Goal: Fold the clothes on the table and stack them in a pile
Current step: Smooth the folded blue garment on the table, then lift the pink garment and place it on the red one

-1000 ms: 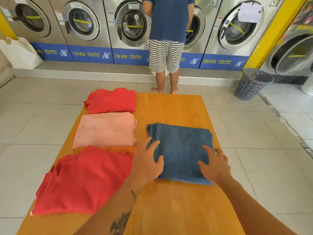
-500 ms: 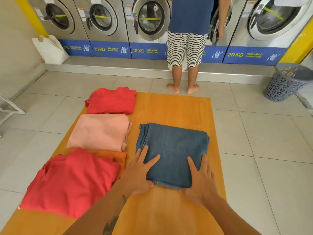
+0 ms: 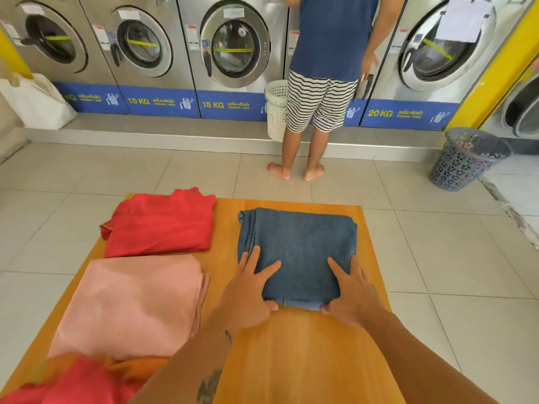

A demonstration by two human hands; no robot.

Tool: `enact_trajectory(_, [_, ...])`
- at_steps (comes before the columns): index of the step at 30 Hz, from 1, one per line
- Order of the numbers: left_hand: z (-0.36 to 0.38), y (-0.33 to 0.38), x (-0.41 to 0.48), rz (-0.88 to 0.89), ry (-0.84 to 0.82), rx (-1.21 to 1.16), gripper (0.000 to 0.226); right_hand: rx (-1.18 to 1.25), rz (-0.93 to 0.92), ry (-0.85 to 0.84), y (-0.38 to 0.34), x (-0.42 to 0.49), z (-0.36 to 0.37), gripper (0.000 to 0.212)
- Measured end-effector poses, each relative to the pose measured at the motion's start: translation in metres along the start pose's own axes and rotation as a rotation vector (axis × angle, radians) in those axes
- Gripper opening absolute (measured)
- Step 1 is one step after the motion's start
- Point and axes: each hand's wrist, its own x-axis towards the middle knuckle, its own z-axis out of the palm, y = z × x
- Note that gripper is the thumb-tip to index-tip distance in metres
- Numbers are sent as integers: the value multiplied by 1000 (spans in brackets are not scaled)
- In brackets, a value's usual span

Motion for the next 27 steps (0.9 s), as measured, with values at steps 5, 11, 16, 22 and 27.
enact_trajectory(5, [2, -1, 19, 6, 25, -28, 87, -42, 37, -5, 0, 22, -8, 117])
enact_trajectory(11, [-6, -4, 7, 30, -12, -48, 85, -161, 116, 22, -13, 4, -4, 104])
enact_trajectory(16, [-20, -7, -45, -33, 105, -171, 64, -149, 165, 144, -27, -44, 17, 94])
enact_trajectory(22, [-41, 2, -140, -180, 363, -386, 48, 15, 73, 173, -52, -98, 23, 82])
enact_trajectory(27, [-59, -8, -194, -401, 645, -640, 42, 378, -270, 75, -102, -104, 16, 66])
